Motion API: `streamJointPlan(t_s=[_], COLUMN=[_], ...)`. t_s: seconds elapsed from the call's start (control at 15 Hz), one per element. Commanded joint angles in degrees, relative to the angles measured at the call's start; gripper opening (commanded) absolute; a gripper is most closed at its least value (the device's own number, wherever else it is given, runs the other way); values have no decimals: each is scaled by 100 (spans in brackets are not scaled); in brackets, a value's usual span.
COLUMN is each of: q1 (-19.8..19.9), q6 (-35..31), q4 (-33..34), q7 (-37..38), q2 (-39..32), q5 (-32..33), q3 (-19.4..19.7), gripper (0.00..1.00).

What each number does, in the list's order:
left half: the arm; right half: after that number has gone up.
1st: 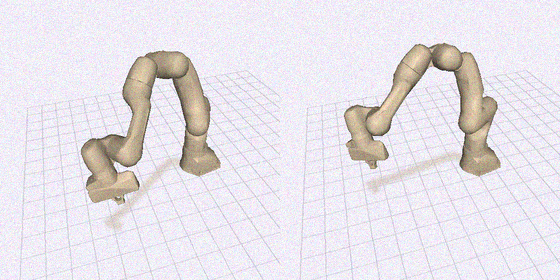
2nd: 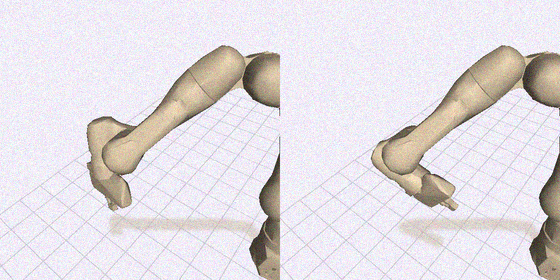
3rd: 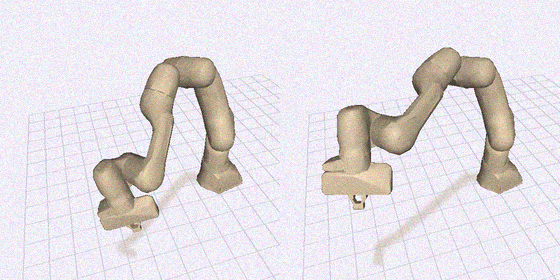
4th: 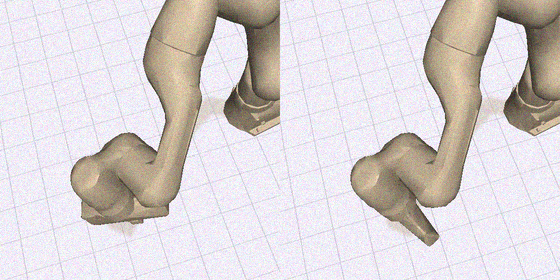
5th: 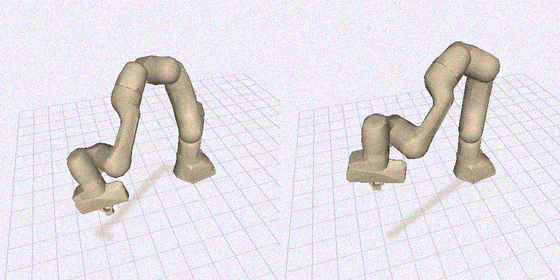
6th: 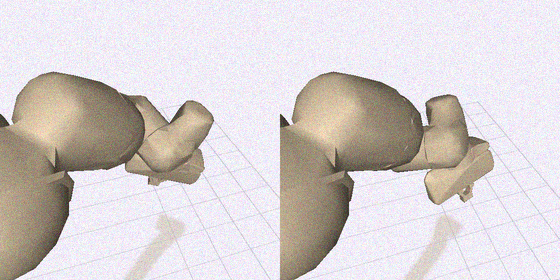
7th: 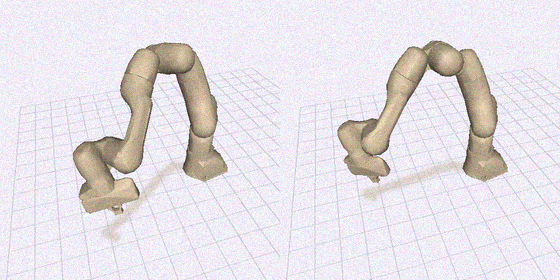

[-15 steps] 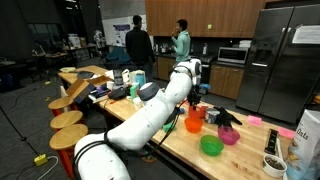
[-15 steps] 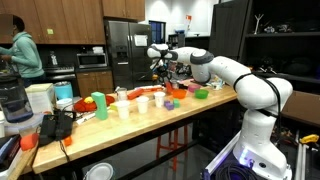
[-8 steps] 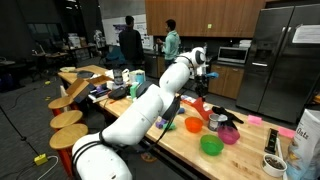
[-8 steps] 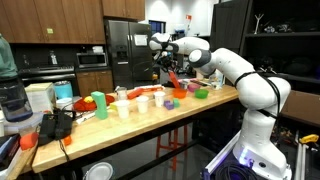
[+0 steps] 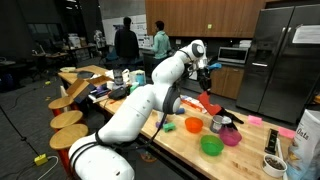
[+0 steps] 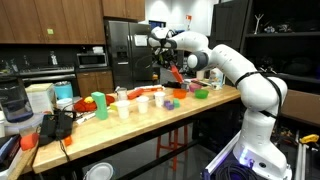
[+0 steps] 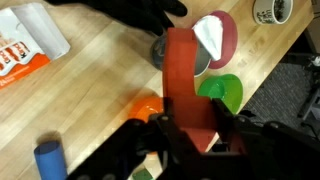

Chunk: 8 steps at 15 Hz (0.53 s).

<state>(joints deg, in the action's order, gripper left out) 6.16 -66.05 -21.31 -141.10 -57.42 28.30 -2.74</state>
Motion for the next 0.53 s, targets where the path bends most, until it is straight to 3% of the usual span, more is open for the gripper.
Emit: streamJointPlan(t_s=[0.0, 0.2, 0.27, 0.47], q1=[-182, -298, -257, -273], q6=[-48, -90, -2, 53], q4=[-193, -177, 29, 62], q7=[-26, -87, -50, 195], q2=[297, 421, 354, 470], q5=[-322, -338, -127, -176], q3=[663, 925, 731, 716], gripper=[17, 17, 17, 17])
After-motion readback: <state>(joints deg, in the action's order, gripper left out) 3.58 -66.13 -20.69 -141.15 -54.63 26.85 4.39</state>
